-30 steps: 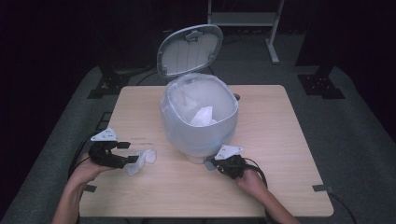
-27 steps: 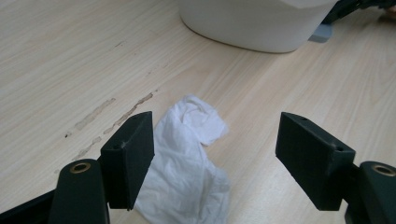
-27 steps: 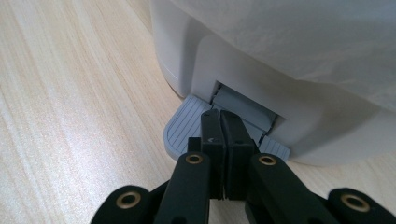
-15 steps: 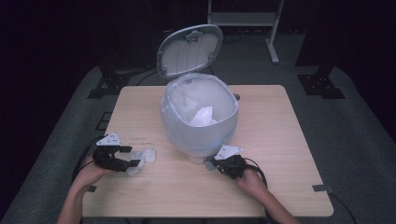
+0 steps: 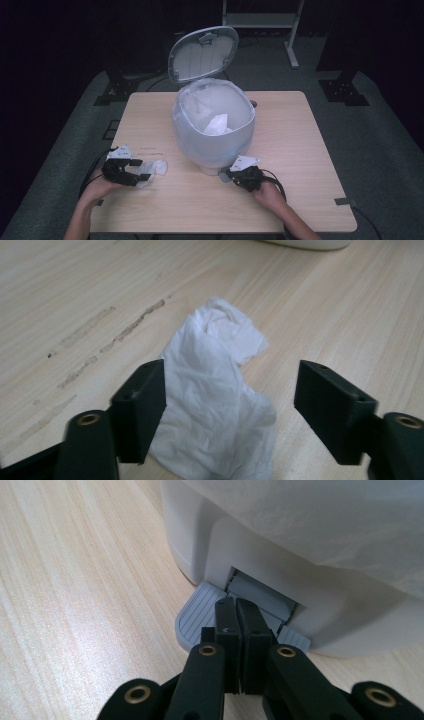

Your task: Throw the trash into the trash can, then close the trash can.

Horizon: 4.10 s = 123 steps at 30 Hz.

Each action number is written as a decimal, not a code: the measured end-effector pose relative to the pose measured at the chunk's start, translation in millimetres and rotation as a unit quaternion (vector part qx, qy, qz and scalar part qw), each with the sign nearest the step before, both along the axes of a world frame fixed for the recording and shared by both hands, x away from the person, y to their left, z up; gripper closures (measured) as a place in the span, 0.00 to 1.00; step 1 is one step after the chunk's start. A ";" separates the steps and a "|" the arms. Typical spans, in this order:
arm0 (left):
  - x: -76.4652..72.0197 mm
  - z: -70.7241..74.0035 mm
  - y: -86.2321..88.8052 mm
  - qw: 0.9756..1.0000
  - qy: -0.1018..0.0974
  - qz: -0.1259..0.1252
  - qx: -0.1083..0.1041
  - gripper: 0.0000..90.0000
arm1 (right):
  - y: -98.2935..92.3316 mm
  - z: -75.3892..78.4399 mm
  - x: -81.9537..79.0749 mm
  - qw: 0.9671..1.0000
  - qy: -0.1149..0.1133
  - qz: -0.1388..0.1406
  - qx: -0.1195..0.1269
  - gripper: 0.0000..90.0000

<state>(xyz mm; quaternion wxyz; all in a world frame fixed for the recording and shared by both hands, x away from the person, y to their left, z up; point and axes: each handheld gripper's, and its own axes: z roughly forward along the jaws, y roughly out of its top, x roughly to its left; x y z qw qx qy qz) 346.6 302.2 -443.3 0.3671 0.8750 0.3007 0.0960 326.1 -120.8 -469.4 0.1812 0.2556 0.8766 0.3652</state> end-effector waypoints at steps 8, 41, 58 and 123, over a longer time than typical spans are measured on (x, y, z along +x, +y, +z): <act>0.0 -13.0 -2.1 1.000 0.007 -0.013 0.009 0.45 | -0.2 -0.1 0.1 1.000 0.000 0.000 0.001 0.98; -3.9 -19.3 -0.7 0.999 0.029 0.037 0.020 0.95 | -0.8 -0.3 0.2 1.000 0.000 0.001 0.003 0.98; -22.7 12.9 -10.7 1.000 0.020 0.007 -0.017 0.95 | -1.0 -0.5 0.3 1.000 0.000 0.001 0.004 0.98; -66.6 150.7 -32.3 0.997 -0.014 -0.065 -0.047 0.94 | -1.3 -0.4 0.8 1.000 0.002 0.004 0.004 0.98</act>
